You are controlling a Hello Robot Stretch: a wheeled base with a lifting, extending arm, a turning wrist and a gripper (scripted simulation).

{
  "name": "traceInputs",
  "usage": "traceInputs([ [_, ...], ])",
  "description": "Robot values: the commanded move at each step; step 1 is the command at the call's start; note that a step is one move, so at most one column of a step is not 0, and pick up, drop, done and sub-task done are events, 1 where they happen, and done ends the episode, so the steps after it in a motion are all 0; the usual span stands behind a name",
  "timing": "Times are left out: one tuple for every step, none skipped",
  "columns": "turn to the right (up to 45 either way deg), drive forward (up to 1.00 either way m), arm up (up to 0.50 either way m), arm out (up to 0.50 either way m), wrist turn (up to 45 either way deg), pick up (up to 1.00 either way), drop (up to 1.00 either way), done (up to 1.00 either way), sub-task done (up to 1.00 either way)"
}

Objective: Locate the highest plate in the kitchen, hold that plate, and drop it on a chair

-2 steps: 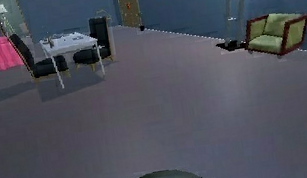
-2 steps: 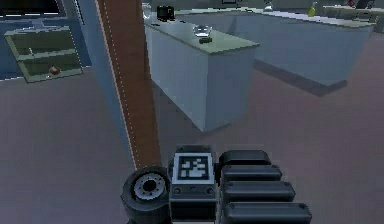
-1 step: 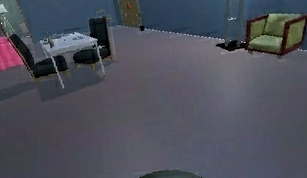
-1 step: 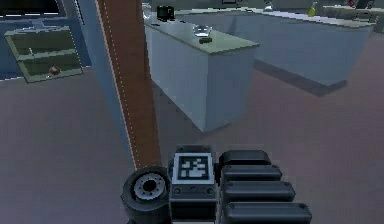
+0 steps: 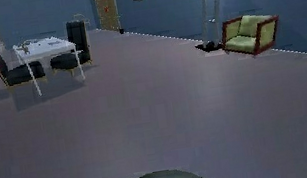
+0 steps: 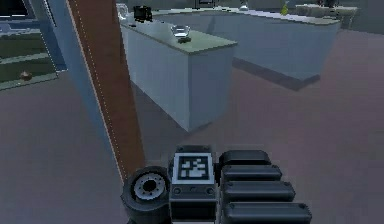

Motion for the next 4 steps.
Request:
traceInputs([
  [0.0,0.55,0.0,0.0,0.0,0.0,0.0,0.0,0.0],
  [-45.0,0.0,0.0,0.0,0.0,0.0,0.0,0.0,0.0],
  [-6.0,0.0,0.0,0.0,0.0,0.0,0.0,0.0,0.0],
  [0.0,1.0,0.0,0.0,0.0,0.0,0.0,0.0,0.0],
])
